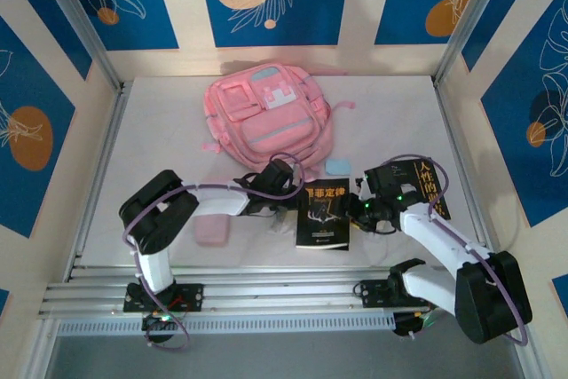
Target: Pack the student bag
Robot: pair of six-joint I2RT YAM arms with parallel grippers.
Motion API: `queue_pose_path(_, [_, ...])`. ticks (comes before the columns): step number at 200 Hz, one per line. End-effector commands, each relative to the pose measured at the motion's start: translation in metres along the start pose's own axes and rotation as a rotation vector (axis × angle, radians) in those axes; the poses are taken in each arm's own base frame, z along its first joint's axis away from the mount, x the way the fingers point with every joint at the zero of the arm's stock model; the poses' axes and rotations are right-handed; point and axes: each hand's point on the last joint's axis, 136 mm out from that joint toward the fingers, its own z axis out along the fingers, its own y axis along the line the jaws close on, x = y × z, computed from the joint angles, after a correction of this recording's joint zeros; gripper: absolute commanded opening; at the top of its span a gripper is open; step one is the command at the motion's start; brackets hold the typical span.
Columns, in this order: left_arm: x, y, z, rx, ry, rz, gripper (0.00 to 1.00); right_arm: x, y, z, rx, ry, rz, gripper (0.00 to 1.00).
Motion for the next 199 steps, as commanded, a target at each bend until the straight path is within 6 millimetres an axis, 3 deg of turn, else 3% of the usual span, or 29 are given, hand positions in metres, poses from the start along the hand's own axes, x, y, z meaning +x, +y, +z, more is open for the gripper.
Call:
queue_pose_path(1, [0.012,0.010,0.010,-0.038,0.058,0.005,0.38,-0.005,0.039,-0.011,-0.147,0.016,-0.051,0.60])
queue_pose_path(74, [0.012,0.010,-0.001,-0.043,0.039,0.011,0.39,-0.012,0.026,-0.016,-0.057,-0.007,0.010,0.33])
queue_pose_path(97, [0.006,0.005,-0.010,-0.034,0.026,0.020,0.41,-0.016,0.029,-0.022,-0.044,-0.021,0.003,0.11])
queue_pose_path(118, [-0.005,-0.002,-0.025,-0.012,0.002,0.024,0.46,-0.018,0.042,-0.029,-0.082,-0.017,-0.007,0.00])
queue_pose_path(148, [-0.032,-0.014,-0.058,0.039,-0.074,0.028,0.56,-0.028,0.065,-0.044,-0.138,-0.037,-0.042,0.00])
queue_pose_path(168, [-0.050,-0.026,-0.081,0.109,-0.139,0.033,0.71,-0.038,0.084,-0.059,-0.194,-0.059,-0.065,0.00])
queue_pose_path(199, [-0.071,-0.033,-0.102,0.215,-0.228,-0.011,0.74,-0.050,0.115,-0.086,-0.300,-0.082,-0.088,0.00])
